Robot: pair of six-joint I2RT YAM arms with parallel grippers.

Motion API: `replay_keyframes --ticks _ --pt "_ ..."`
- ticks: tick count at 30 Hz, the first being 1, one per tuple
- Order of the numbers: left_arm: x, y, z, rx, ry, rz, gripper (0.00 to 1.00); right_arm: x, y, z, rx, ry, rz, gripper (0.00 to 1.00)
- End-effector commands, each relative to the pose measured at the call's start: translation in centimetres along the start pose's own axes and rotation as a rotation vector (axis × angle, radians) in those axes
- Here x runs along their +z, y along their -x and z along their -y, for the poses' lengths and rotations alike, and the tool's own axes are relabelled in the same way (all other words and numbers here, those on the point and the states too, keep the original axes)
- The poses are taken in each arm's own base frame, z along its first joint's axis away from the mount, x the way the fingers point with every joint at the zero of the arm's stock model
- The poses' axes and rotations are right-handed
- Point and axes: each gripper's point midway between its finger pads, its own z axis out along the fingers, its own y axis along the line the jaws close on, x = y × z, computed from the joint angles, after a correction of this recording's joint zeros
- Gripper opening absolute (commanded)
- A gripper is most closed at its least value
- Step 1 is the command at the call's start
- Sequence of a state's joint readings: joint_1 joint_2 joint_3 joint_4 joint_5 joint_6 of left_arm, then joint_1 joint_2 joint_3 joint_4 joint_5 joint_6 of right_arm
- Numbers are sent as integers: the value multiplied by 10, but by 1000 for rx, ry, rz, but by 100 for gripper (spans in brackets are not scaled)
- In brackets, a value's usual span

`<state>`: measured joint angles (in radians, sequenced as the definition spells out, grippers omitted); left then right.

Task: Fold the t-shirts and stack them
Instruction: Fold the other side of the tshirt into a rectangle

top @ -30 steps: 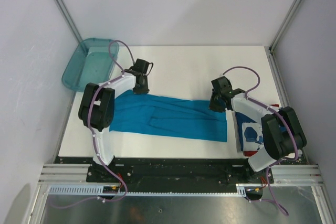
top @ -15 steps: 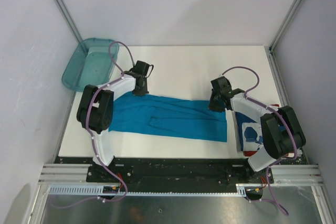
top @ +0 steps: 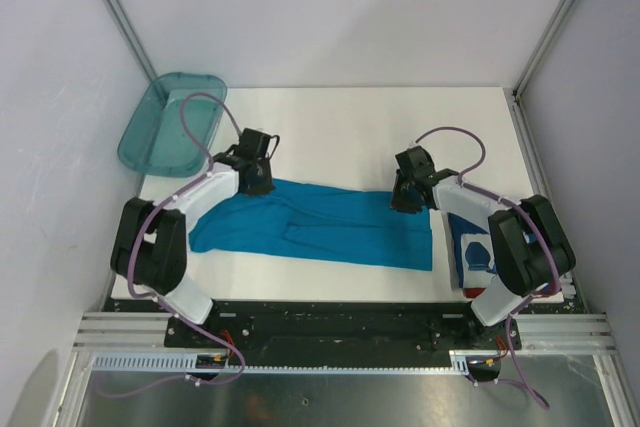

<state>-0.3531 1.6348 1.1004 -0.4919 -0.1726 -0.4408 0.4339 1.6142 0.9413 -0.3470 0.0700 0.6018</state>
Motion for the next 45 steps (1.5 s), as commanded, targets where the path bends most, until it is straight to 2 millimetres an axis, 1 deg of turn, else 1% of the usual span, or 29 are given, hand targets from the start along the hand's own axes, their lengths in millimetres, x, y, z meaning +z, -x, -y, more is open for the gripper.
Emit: replay_keyframes --ticks 1,8,14,16,18,19,21,22,24,26,28,32,34,38,41,45 --pt "-21 -17 8 -63 -70 -1 0 -3 18 -24 -24 59 53 28" --pt "-36 -56 2 -133 -88 -17 0 -3 13 -28 -45 55 46 29" --pt "-34 -79 -5 -233 -79 -13 1 0 9 -30 -56 57 39 29" --pt "-32 -84 -2 -251 -99 -23 6 1 7 -30 -59 53 33 29" --pt "-32 -86 1 -253 -116 -29 19 1 6 -30 -61 50 30 29" --pt "-34 -85 1 -251 -124 -23 28 1 5 -30 -62 50 28 29" --pt "-39 -79 2 -243 -136 5 39 0 6 -30 -65 51 30 29" --pt "-43 -74 2 -241 -143 25 42 -1 6 -31 -66 53 33 29" --pt "-51 -62 0 -243 -151 71 45 -2 8 -32 -68 57 38 29" --pt "-57 -49 -6 -258 -147 112 43 -3 10 -34 -73 60 41 29" --pt "-58 -39 -17 -293 -122 139 38 -3 10 -35 -77 61 39 29" --pt "-47 -25 -47 -347 -16 166 35 -3 10 -38 -84 67 38 29" --pt "-40 -17 -55 -353 25 161 35 -3 10 -39 -86 72 37 29" --pt "-26 2 -63 -341 95 165 37 -1 8 -41 -90 75 30 29" --pt "-14 6 -68 -338 134 150 39 -1 7 -42 -93 76 27 29" --pt "-1 5 -70 -351 163 123 40 -3 6 -43 -96 79 26 29"
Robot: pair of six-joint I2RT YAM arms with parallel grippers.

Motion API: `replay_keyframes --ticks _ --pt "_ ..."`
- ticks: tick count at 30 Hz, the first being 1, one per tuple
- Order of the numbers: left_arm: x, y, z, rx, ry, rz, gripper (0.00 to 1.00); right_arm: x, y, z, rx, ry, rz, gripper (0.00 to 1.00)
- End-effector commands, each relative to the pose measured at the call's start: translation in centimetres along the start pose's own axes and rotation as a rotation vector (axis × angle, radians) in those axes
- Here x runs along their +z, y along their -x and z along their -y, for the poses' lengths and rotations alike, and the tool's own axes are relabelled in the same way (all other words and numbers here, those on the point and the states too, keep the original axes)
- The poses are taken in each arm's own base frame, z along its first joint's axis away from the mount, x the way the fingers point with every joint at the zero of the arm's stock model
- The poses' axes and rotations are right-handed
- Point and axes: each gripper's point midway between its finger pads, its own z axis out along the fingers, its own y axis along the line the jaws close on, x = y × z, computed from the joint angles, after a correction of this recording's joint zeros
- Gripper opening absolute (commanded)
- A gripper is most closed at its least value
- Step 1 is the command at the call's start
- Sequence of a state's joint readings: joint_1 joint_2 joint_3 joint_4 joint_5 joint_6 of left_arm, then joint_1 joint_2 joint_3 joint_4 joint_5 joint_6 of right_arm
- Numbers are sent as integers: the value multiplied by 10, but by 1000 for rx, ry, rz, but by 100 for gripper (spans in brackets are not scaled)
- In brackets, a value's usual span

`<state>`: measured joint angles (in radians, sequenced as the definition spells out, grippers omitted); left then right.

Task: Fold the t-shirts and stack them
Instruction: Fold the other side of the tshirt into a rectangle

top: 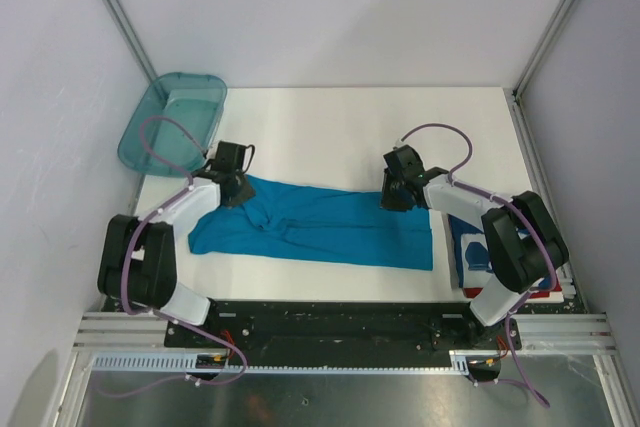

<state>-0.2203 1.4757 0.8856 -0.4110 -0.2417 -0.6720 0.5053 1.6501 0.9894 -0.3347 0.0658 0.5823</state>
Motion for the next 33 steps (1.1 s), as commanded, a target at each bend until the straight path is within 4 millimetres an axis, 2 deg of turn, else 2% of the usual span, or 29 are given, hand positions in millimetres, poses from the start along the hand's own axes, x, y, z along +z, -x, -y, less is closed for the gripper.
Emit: replay_keyframes --ticks 1,11,13,16,19,25,29,33 --pt "7 20 -1 -13 42 53 40 -4 13 -12 -19 28 30 29" --pt "24 12 -9 -35 103 26 38 -8 14 -16 -22 44 35 29" --pt "28 11 -10 -30 110 15 35 -9 14 -17 -24 46 36 28" --pt "30 11 -10 -27 112 12 25 -12 14 -19 -26 51 40 28" --pt "22 16 -9 -33 94 32 15 -14 14 -22 -29 59 43 28" --pt "-5 14 -12 -59 33 62 6 -13 9 -37 -46 103 42 28" --pt "-17 -1 -23 -92 16 62 5 -12 5 -49 -61 138 38 28" --pt "-20 -24 -29 -124 -8 17 11 -13 -1 -65 -83 191 29 28"
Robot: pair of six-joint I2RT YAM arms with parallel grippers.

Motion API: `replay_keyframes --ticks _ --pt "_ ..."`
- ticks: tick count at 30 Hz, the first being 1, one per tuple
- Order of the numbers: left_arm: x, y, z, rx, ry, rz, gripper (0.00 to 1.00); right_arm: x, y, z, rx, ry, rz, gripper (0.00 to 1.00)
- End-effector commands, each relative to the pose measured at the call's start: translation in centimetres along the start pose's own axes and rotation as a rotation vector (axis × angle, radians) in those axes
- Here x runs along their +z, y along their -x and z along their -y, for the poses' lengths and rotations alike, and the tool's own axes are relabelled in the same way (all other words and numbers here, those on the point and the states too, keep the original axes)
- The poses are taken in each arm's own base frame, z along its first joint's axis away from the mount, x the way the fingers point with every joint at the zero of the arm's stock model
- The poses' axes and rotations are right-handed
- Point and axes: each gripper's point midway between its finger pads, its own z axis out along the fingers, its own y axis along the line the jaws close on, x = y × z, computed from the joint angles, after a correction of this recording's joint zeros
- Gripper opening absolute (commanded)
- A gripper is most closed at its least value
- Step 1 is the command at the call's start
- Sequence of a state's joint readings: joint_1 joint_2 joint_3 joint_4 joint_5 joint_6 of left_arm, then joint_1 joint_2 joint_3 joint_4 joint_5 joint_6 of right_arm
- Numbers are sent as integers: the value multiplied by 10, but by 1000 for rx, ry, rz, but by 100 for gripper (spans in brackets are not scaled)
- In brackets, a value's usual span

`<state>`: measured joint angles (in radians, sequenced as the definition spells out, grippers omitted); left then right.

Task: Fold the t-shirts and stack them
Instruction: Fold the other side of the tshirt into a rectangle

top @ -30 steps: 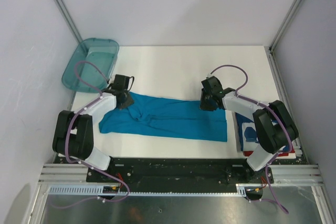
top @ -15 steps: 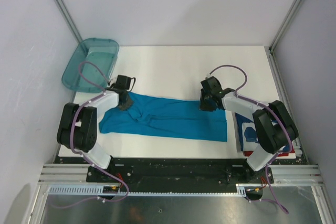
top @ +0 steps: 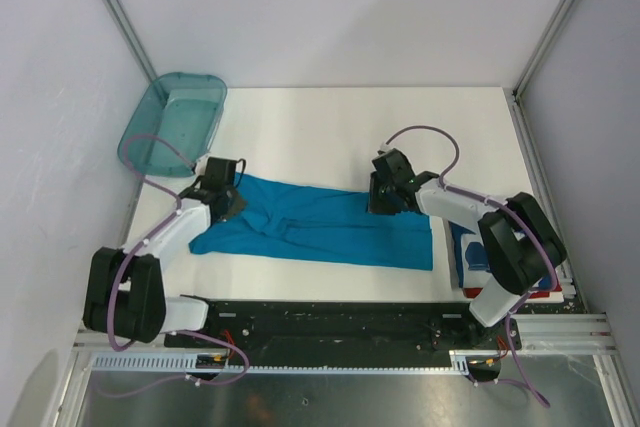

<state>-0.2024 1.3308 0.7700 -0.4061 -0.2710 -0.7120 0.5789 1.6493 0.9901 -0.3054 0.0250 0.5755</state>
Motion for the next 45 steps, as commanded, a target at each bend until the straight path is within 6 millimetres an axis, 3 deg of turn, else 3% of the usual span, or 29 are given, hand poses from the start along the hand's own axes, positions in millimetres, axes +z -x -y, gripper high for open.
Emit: replay_keyframes --ticks 1,7,13,20,30,36,45 --pt "-5 -22 -9 -72 -21 -42 13 -6 15 -38 -26 117 48 28" --pt "-12 -43 -15 -108 -52 -84 24 -4 6 -61 -62 169 33 29" --pt "-26 -35 -22 -120 -63 -22 30 -5 2 -90 -89 231 32 29" --pt "-34 -19 -28 -144 -61 44 35 -8 -16 -153 -60 391 9 32" --pt "-35 -14 -43 -187 -28 43 37 -2 -57 -235 -148 472 -11 37" --pt "-18 -17 -53 -177 38 -8 35 9 -68 -258 -196 450 -5 38" --pt "7 -23 -55 -147 85 -74 27 31 -78 -270 -266 336 1 39"
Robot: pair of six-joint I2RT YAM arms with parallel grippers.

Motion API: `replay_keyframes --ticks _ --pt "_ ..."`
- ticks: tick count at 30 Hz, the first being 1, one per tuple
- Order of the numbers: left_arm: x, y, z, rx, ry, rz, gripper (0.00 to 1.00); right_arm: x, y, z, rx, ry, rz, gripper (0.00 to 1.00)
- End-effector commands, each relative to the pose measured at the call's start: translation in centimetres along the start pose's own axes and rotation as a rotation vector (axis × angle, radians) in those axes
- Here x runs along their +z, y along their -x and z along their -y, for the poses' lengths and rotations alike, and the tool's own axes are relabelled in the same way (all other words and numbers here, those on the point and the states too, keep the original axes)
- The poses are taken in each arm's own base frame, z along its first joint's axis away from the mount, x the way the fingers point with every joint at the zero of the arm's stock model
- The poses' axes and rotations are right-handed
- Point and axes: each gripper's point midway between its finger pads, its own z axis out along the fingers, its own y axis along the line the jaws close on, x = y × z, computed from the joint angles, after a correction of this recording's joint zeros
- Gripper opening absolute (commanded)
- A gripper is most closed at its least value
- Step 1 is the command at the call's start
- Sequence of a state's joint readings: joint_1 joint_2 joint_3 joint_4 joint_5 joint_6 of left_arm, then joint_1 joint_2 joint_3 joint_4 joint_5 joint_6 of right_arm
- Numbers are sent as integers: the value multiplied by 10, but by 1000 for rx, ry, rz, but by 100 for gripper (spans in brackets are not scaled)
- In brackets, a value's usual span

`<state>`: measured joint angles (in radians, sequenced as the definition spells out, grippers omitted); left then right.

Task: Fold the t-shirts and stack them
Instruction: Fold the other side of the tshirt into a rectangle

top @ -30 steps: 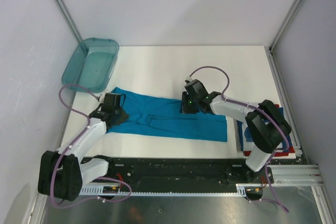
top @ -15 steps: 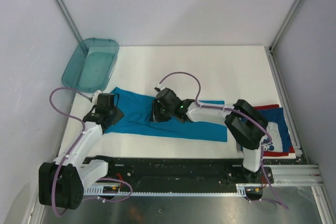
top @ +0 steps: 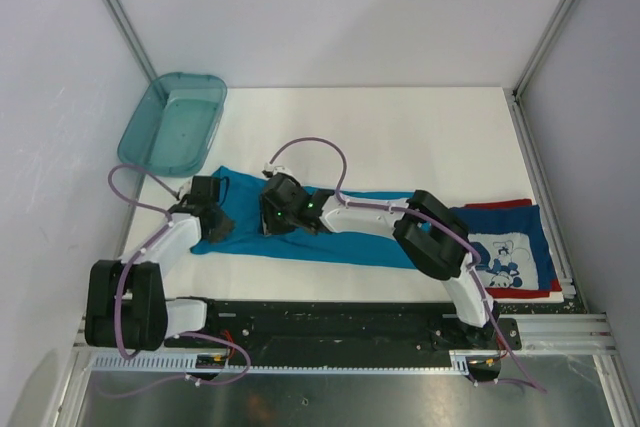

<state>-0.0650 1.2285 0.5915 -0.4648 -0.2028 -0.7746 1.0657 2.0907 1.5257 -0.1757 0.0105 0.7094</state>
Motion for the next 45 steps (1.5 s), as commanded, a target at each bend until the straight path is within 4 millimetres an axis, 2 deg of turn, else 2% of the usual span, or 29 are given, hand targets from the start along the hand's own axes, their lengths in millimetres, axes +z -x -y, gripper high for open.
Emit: replay_keyframes --ticks 1,8,14,21,25,30,32,40,45 --pt "5 18 12 -4 -19 32 26 7 6 0 -48 -87 23 39" --pt "13 11 5 -18 21 9 23 13 6 7 -80 -159 27 39" --pt "14 10 4 -22 26 7 22 18 1 11 -104 -198 21 39" --pt "13 10 3 -21 26 9 21 23 6 11 -114 -216 37 39" --pt "13 11 4 -20 25 10 21 21 8 11 -118 -230 49 32" --pt "14 11 3 -23 29 11 21 12 13 12 -122 -247 63 8" --pt "13 11 3 -23 28 12 20 7 14 14 -123 -255 64 2" --pt "13 12 1 -26 33 21 20 -16 17 20 -127 -280 82 0" --pt "13 13 1 -29 33 24 20 -22 13 24 -125 -287 74 0"
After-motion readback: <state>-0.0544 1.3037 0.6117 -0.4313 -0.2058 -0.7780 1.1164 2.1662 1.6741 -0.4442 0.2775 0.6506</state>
